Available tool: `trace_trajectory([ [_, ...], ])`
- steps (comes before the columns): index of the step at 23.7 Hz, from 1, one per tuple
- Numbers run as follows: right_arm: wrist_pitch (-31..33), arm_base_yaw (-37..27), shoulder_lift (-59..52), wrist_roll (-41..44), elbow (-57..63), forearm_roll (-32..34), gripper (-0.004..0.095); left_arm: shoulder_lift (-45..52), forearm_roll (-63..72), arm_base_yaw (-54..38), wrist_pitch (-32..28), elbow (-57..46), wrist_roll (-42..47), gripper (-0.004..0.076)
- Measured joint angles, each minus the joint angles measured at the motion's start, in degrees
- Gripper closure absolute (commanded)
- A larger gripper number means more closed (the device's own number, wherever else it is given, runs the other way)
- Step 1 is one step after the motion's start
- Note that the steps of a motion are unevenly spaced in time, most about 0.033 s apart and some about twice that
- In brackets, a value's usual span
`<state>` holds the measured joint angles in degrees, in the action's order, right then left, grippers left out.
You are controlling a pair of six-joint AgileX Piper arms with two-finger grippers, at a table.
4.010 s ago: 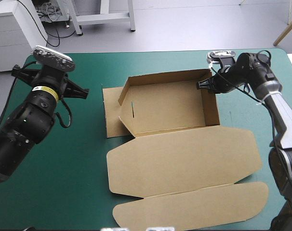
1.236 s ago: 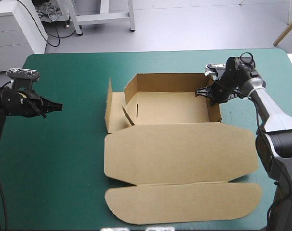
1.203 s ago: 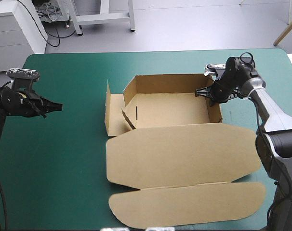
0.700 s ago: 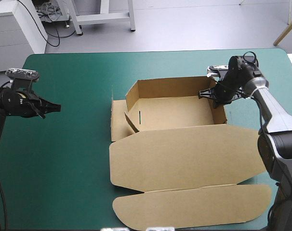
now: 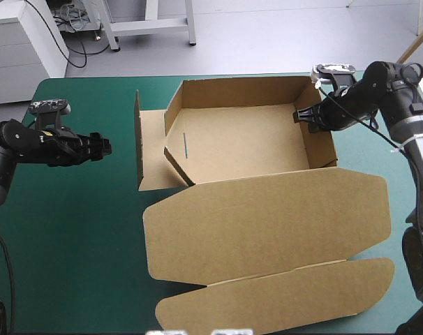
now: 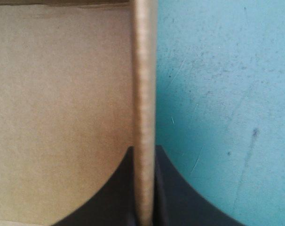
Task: Fold the box
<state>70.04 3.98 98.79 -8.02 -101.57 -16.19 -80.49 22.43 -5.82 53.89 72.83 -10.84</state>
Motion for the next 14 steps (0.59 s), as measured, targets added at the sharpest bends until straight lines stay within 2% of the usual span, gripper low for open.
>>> trace_trajectory([
  [7, 0.5, 0.0, -2.3, -0.9, -0.2, -2.8, 0.0927, -1.1, 19.7, 0.0, 0.1, 0.0, -9.1, 0.0171],
  [14, -4.0, 0.7, 0.1, -0.9, -0.2, -4.1, 0.0926, -1.1, 25.6, 0.0, 0.1, 0.0, -13.4, 0.0175],
])
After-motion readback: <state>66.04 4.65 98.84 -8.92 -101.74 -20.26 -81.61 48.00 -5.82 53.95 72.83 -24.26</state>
